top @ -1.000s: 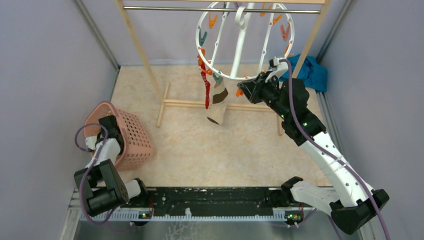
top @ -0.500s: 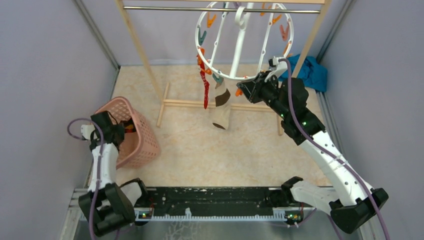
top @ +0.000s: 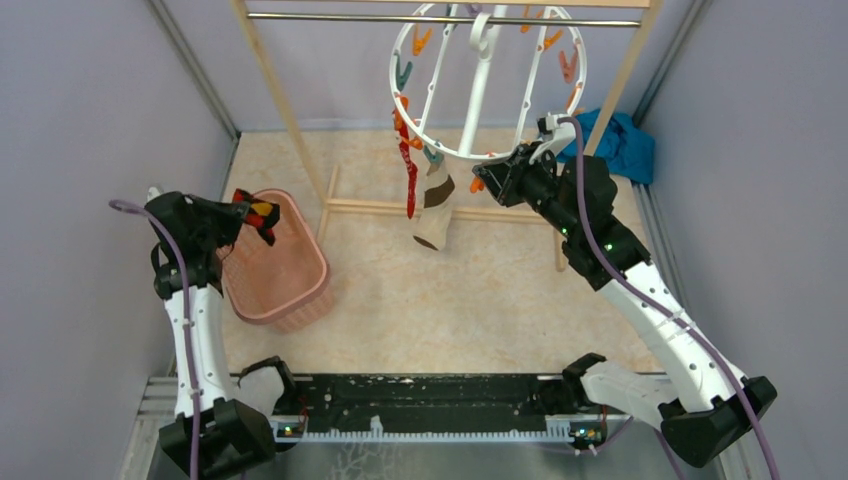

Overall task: Clip the socks to the hanger
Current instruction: Place the sock at the center of the board.

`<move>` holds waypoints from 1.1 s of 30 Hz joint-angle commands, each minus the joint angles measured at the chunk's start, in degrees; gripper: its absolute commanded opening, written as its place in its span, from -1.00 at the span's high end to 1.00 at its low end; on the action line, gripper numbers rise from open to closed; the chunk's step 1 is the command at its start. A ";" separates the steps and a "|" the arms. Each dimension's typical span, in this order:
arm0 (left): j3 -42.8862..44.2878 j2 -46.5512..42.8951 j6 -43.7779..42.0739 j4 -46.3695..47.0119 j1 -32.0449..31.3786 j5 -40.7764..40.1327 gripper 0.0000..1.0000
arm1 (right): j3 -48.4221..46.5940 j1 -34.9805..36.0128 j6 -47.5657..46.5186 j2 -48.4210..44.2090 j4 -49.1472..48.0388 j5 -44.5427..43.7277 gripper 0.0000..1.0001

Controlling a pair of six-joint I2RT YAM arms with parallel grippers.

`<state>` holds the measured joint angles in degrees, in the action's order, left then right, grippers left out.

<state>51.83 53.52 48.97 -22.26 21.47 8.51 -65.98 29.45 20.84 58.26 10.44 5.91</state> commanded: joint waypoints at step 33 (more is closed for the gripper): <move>-18.11 9.58 -6.25 26.29 -40.86 14.39 1.00 | -0.36 -0.20 1.36 0.43 2.32 0.03 1.00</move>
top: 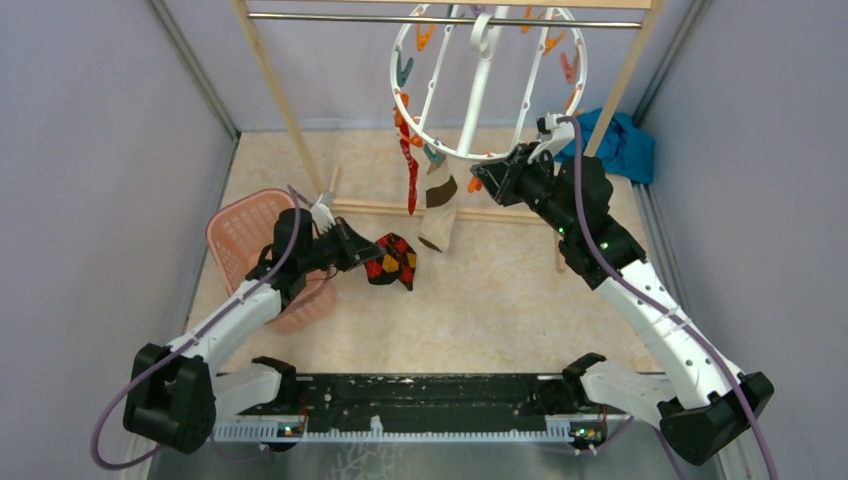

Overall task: Clip the socks to the hanger
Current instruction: Place the sock at the center of the board.

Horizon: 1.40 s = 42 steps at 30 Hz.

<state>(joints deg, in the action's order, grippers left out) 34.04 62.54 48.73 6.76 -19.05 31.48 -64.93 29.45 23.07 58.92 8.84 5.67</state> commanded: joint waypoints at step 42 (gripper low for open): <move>22.54 0.46 -24.15 -38.13 -4.87 -55.43 -0.94 | 0.67 -0.18 -0.87 1.25 1.94 2.15 1.00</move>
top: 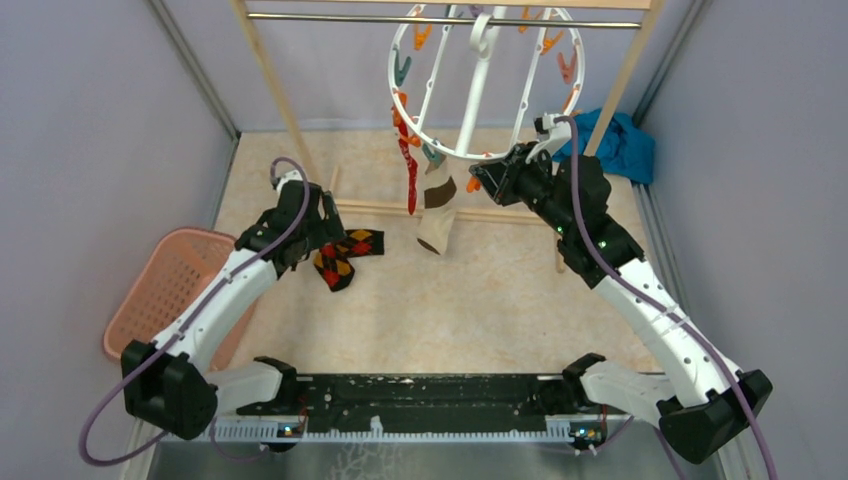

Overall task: Clip the socks to the hanger
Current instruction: Place the sock at the center of the board, then pick up the sock at the center of the board.

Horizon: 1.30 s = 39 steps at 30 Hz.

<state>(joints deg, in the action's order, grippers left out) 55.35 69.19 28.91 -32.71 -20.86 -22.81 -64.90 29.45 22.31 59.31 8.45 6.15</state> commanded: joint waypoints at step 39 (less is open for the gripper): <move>-0.05 36.93 -13.93 20.91 -11.91 8.02 -0.66 | 0.54 -0.64 -2.15 0.28 4.50 -0.13 1.00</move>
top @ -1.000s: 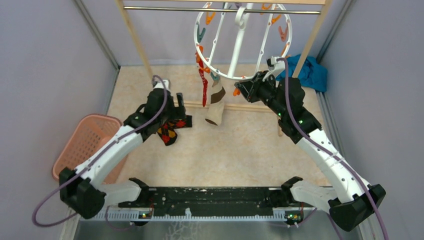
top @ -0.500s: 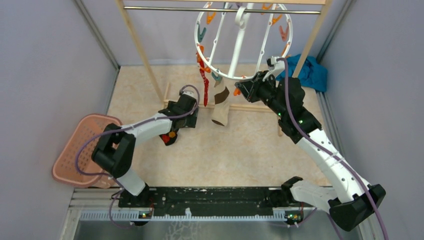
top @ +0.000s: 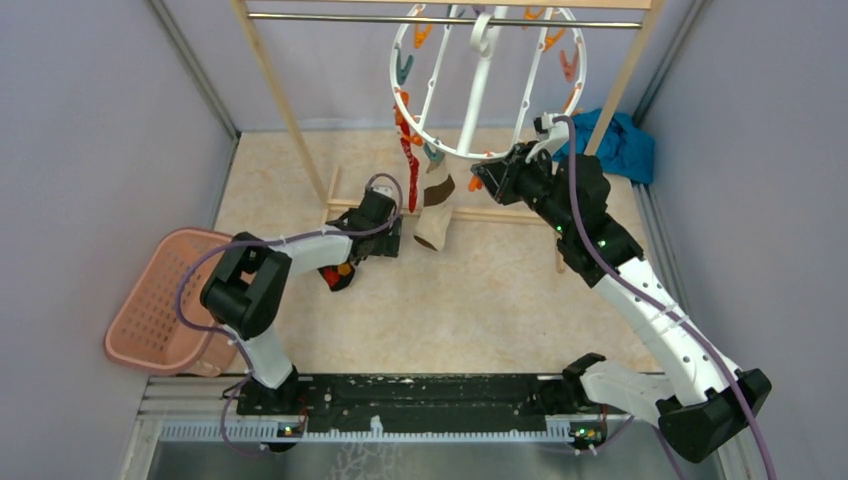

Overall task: Clip the socks to the hanger
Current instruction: Pick up the sock at the center of the board.

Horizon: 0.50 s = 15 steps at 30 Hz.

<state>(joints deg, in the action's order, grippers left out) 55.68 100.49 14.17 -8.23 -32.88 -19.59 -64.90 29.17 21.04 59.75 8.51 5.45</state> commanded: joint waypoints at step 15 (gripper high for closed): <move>-5.33 -12.39 2.07 -2.89 0.10 23.18 1.00 | 0.13 -0.60 -0.69 0.20 4.06 1.42 1.00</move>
<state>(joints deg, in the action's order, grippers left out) 52.27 96.44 15.64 -7.42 -32.49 -8.69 -64.90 28.95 20.67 59.75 8.56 5.48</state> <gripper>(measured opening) 0.026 0.099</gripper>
